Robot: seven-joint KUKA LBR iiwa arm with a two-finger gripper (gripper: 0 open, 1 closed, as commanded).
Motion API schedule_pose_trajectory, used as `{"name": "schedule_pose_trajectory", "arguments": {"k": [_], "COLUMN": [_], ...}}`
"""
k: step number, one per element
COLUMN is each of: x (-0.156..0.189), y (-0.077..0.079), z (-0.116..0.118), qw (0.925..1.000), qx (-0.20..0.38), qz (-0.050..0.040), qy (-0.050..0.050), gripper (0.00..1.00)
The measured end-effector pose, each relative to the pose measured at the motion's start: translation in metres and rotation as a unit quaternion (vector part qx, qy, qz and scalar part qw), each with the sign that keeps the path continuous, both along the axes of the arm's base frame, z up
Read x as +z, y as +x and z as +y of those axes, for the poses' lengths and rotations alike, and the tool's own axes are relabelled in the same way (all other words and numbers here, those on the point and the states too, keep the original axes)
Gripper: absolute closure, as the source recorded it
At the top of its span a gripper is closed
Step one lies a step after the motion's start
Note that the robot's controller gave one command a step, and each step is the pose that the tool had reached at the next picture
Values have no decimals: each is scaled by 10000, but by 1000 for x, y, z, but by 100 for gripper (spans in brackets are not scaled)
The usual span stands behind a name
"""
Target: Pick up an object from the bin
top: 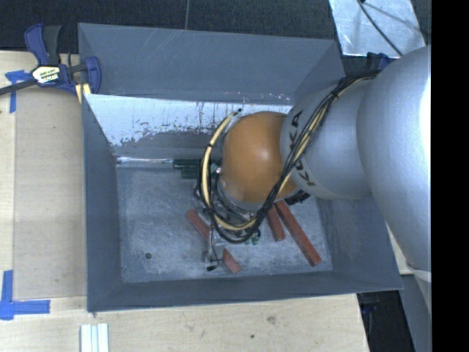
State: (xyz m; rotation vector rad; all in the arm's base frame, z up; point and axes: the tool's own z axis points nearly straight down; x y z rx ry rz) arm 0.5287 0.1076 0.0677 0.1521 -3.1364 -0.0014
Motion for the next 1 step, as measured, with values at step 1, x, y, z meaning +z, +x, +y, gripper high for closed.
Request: {"name": "schedule_pose_trajectory", "arguments": {"k": [1], "x": [33], "y": [28], "z": [-31], "qw": [9957], "qx": [921], "qz": [-36], "qy": [-4], "gripper": [0]}}
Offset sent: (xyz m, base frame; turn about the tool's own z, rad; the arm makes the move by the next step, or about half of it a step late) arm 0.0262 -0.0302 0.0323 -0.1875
